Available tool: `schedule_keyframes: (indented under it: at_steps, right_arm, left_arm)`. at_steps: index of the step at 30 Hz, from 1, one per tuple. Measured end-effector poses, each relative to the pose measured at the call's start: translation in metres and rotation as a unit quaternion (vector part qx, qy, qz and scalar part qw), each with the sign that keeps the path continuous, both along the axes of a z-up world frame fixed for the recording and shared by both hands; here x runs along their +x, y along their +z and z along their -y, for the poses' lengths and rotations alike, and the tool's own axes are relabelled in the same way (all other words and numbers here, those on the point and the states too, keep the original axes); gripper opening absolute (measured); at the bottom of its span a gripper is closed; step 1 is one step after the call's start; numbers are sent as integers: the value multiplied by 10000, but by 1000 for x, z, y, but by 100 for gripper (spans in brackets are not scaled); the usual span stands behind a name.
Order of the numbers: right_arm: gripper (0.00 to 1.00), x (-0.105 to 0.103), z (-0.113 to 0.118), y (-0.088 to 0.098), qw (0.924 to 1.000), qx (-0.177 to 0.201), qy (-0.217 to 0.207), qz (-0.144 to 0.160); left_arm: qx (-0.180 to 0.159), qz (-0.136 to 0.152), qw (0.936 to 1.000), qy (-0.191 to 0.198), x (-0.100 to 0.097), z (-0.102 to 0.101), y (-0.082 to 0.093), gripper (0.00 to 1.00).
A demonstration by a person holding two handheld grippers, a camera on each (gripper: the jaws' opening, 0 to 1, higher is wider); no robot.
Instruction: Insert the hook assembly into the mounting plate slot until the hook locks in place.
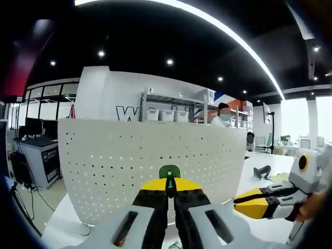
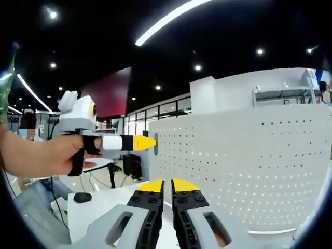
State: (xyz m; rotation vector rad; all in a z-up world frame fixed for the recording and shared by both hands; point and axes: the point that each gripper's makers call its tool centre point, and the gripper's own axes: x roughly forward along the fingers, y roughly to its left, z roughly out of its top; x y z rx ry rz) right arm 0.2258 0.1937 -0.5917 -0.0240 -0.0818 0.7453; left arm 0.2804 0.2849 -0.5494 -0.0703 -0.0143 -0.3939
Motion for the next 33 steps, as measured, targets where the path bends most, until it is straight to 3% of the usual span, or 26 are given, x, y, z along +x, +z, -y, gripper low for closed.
schedule_keyframes:
  at_steps: [10, 17, 22, 26, 33]
  right_arm:
    - [15, -2, 11, -1, 9998, -160, -114, -21]
    - [39, -4, 15, 1, 9998, -87, -76, -181]
    - [50, -11, 16, 2, 9996, -130, -19, -252]
    - [67, -15, 18, 4, 9993, -99, -15, -355]
    - [86, -19, 28, 4, 9977, -226, -327, -556]
  left_arm:
    - [59, 12, 10000, 7, 6, 1, 2, 2]
    - [80, -19, 10000, 7, 9, 0, 0, 2]
    - [89, -20, 10000, -18, 10, 3, 0, 2]
    - [97, -26, 9999, -30, 12, 5, 0, 2]
    - [118, -42, 9999, -38, 16, 9, -1, 2]
